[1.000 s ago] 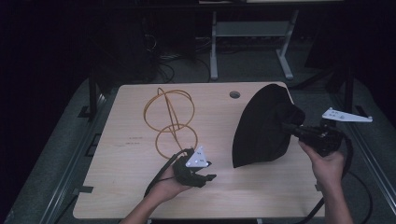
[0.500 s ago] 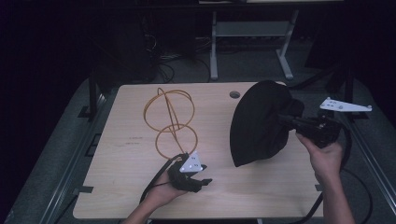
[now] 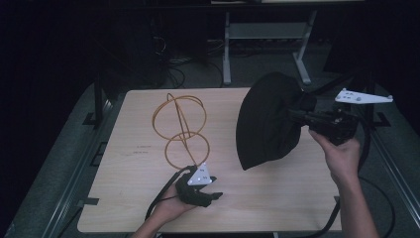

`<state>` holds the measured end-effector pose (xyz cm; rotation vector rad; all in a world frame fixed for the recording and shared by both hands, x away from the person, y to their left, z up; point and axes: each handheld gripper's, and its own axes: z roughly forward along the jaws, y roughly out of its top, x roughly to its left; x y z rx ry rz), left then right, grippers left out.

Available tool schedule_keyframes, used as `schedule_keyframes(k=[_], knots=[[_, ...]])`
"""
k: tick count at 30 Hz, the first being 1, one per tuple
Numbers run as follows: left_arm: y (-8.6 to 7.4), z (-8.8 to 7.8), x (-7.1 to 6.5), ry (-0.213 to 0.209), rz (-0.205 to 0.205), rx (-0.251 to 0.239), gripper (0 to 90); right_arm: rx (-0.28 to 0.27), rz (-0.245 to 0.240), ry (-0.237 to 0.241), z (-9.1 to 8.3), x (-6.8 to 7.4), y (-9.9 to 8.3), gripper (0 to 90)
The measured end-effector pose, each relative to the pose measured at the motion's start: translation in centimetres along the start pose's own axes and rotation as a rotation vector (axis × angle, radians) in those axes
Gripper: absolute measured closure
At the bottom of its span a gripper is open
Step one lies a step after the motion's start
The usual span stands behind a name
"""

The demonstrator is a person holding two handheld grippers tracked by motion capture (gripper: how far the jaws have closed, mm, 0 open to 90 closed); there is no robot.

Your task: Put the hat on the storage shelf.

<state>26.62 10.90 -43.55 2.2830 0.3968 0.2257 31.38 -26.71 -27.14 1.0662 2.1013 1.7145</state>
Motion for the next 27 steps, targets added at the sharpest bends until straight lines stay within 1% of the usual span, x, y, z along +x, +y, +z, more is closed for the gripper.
schedule_keyframes(k=[1,3,10,12,13,18,24,27], knots=[[0.0,0.0,0.0,0.001,0.005,0.004,44.5,-0.001,-0.003,0.003,0.1,0.1,0.2,88.7],[-0.1,0.0,0.1,0.000,-0.004,-0.004,44.1,-0.003,-0.011,0.010,0.3,0.3,0.7,88.7],[-0.1,0.0,0.2,0.004,-0.005,-0.008,42.1,-0.003,-0.031,0.036,1.1,1.1,2.3,88.7],[-0.1,0.0,0.1,0.003,-0.015,-0.013,41.2,-0.004,-0.039,0.045,1.4,1.3,2.7,88.7],[-0.1,0.0,0.2,0.003,-0.009,-0.007,40.9,-0.007,-0.040,0.049,1.5,1.4,2.8,88.7],[-0.2,0.1,0.3,-0.005,-0.028,-0.015,38.8,-0.003,-0.049,0.065,2.0,1.8,3.6,88.7],[-0.1,0.1,0.3,-0.006,-0.035,-0.026,35.5,0.002,-0.057,0.075,2.6,2.1,4.4,88.7],[-0.2,0.1,0.4,-0.005,-0.030,-0.019,34.7,0.001,-0.059,0.082,2.9,2.3,4.8,88.7]])
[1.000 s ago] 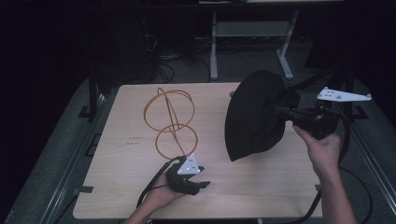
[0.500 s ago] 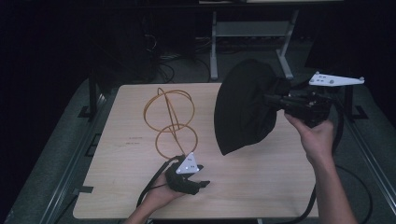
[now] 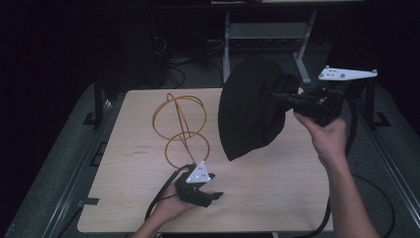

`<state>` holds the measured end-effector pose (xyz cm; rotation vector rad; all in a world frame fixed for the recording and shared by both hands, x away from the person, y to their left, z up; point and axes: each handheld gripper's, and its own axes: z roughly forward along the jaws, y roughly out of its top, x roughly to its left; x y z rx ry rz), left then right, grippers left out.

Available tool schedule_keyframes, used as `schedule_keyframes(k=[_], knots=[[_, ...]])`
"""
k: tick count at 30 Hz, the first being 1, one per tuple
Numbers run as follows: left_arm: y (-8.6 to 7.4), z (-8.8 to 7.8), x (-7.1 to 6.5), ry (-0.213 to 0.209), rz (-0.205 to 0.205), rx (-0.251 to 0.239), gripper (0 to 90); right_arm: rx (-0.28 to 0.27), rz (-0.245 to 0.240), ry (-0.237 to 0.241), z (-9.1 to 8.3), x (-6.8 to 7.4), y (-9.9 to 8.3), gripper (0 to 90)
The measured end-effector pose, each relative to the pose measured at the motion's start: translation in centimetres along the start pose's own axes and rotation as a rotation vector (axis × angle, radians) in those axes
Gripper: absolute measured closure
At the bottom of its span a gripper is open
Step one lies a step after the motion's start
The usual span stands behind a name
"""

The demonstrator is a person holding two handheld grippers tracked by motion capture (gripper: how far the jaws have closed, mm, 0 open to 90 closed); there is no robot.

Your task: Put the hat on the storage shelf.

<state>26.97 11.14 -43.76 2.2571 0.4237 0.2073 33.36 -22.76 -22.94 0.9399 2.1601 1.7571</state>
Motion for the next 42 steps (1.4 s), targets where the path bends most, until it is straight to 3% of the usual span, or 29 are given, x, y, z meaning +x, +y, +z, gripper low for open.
schedule_keyframes(k=[16,37,42], knots=[[-0.2,0.2,-0.1,-0.012,-0.001,0.007,32.6,-0.003,-0.018,0.035,2.1,0.8,2.2,88.6],[-0.4,0.4,-0.2,-0.018,0.006,0.017,31.5,0.020,-0.067,0.107,6.9,3.2,5.5,88.6],[-0.5,0.5,-0.4,-0.023,-0.011,0.014,31.5,0.021,-0.065,0.132,8.2,3.6,6.1,88.6]])
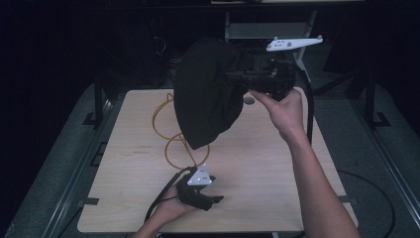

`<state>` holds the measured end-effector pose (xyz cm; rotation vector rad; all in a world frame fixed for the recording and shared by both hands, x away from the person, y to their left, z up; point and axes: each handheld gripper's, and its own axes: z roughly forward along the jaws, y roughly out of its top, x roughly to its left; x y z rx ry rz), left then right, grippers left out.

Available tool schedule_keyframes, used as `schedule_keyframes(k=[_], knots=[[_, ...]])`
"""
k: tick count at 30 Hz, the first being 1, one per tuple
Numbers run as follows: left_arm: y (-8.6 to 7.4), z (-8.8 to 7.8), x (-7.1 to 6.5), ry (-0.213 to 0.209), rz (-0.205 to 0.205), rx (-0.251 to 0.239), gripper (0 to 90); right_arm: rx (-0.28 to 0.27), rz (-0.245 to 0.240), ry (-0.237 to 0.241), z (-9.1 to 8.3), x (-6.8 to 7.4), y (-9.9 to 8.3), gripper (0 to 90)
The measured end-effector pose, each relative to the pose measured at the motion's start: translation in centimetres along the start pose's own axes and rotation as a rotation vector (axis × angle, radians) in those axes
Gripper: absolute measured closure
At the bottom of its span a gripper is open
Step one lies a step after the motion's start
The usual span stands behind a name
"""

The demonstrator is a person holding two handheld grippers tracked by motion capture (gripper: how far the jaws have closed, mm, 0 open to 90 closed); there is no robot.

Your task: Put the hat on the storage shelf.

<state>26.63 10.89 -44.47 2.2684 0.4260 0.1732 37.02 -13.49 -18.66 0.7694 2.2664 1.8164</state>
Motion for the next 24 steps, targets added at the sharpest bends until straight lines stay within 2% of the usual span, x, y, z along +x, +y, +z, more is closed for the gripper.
schedule_keyframes(k=[1,10,15,24], knots=[[0.0,0.0,0.0,-0.001,0.011,0.003,31.5,0.002,0.002,0.006,0.3,0.0,0.1,88.6],[-0.1,0.1,0.1,-0.001,0.016,0.012,31.5,0.031,0.004,0.032,2.8,0.1,0.8,88.5],[-0.1,0.1,0.0,-0.002,0.006,0.005,31.4,0.040,0.005,0.048,4.0,0.5,1.3,88.5],[-0.1,0.1,0.0,0.002,0.021,-0.005,31.5,0.079,-0.006,0.051,6.0,1.0,2.0,88.4]])
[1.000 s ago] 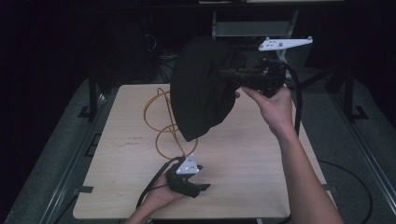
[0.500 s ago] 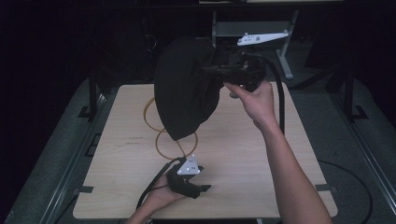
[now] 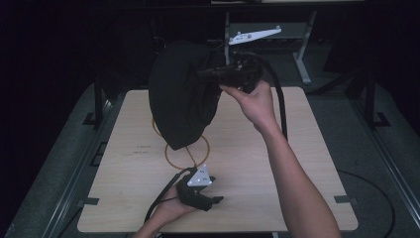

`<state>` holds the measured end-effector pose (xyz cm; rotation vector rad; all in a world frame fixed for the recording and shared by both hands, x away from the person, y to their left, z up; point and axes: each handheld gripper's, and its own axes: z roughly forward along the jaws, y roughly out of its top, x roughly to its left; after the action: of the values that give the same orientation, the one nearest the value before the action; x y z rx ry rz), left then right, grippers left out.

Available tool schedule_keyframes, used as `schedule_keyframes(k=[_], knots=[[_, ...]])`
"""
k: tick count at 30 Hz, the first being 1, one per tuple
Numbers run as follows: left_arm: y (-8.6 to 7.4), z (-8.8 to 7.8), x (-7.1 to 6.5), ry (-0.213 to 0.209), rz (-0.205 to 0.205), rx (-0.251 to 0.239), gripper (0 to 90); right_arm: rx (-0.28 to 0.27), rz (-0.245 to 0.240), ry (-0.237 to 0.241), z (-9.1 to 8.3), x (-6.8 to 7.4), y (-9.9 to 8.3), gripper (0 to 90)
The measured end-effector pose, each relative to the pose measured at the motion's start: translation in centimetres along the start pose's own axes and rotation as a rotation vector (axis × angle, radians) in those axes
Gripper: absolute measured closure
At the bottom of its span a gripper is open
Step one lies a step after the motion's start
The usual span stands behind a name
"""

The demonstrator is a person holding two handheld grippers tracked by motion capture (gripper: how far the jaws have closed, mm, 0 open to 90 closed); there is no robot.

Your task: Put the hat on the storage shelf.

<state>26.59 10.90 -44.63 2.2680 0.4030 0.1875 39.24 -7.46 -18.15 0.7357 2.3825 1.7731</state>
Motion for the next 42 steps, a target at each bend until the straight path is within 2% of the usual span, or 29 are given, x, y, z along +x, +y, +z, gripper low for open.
schedule_keyframes(k=[10,19,21,23,30,33,38,39,42], knots=[[-0.1,0.0,0.0,0.001,0.004,0.011,31.5,0.046,-0.005,0.008,2.5,0.3,0.7,88.2],[-0.1,0.1,-0.2,0.000,-0.007,0.005,31.4,0.062,-0.002,0.018,4.4,0.4,1.1,88.0],[-0.1,0.1,-0.2,0.000,0.024,0.034,31.4,0.062,0.003,0.021,5.1,0.4,1.1,87.9],[-0.2,0.2,-0.3,-0.001,0.019,0.032,31.2,0.075,0.000,0.017,5.6,0.4,1.1,87.8],[-0.2,0.3,-0.4,-0.003,0.019,0.028,31.2,0.093,0.011,0.017,7.2,0.3,0.9,87.3],[-0.1,0.4,-0.4,-0.007,0.034,0.037,31.2,0.101,0.016,0.014,8.1,0.2,0.7,86.5],[-0.1,0.4,-0.5,-0.012,0.043,0.060,31.2,0.129,0.033,0.027,10.1,-0.2,-0.1,85.8],[-0.1,0.4,-0.4,-0.014,0.059,0.059,31.2,0.136,0.035,0.026,10.6,-0.3,-0.2,85.9],[-0.1,0.5,-0.5,-0.018,0.054,0.053,31.2,0.163,0.040,0.020,11.9,-0.1,-0.7,85.6]])
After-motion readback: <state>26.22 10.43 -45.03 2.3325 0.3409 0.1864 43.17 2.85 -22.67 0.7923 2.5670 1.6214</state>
